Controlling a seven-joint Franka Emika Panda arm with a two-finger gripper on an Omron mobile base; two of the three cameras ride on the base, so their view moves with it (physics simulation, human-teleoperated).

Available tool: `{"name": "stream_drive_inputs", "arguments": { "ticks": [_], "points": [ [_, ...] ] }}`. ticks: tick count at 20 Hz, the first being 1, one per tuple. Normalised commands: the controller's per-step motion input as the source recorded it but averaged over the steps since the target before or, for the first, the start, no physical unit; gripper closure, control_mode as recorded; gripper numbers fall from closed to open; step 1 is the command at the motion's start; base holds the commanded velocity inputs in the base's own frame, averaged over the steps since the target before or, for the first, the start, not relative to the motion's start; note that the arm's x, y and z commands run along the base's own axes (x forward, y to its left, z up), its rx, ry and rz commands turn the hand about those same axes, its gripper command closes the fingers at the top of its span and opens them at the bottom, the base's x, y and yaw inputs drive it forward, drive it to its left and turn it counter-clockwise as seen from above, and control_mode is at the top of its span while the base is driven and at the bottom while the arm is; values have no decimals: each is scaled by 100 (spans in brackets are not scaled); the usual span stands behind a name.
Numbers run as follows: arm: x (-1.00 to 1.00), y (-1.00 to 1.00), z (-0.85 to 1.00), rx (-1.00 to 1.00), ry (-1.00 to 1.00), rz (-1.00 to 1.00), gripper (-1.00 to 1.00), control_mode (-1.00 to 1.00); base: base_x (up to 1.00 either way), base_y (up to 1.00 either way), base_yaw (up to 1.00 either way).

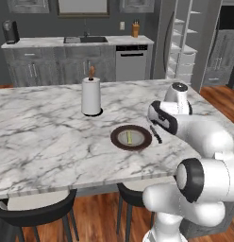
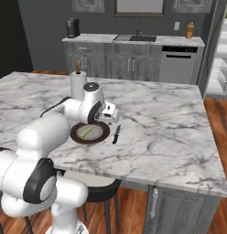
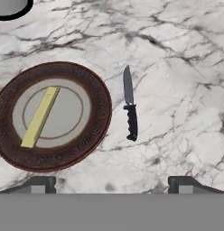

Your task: Retrieve the butter from the fridge and place it on a plate on the dining table. Then retrieve the butter knife by the fridge and place it near the plate.

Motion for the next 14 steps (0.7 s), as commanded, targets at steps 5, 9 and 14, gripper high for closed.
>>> {"name": "stream_drive_inputs", "arguments": {
  "ticks": [5,9,14],
  "points": [
    [-65,60,84,-1,-25,0,-100,-100,0,0,0],
    [-56,62,89,-2,-14,0,-100,-100,0,0,0],
    [-65,69,100,-3,-4,0,-100,-100,0,0,0]
  ]
}}
